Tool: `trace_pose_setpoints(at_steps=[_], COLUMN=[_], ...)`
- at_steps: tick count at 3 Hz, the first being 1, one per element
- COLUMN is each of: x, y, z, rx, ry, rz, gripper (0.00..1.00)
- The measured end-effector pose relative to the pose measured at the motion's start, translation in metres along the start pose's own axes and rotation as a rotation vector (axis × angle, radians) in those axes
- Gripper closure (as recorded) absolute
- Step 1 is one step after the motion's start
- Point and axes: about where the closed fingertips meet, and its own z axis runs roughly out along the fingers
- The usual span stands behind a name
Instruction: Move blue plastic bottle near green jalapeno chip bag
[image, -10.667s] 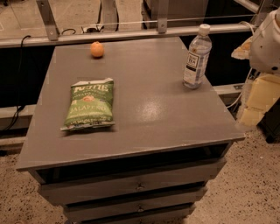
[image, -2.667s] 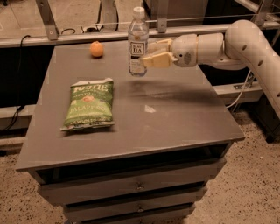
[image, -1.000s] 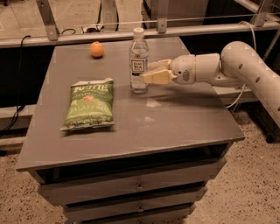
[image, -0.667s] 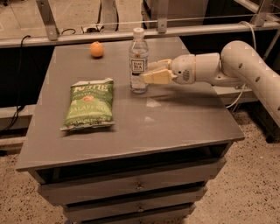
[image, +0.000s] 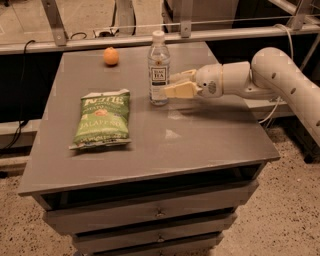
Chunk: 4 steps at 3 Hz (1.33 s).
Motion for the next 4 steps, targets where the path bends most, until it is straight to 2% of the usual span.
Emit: trace_pose_setpoints(at_steps=[1, 2, 3, 4], x=[0.013, 0.021, -0.007, -0.052], y=[0.005, 0.005, -0.015, -0.032], z=[0.006, 0.007, -0.029, -0.065], rx=[-0.014, -0.015, 0.031, 0.067], ry=[0.014, 0.022, 0.031, 0.026], rz=[0.037, 0.059, -0.071, -0.236], gripper=[0.00, 0.00, 0.00, 0.00])
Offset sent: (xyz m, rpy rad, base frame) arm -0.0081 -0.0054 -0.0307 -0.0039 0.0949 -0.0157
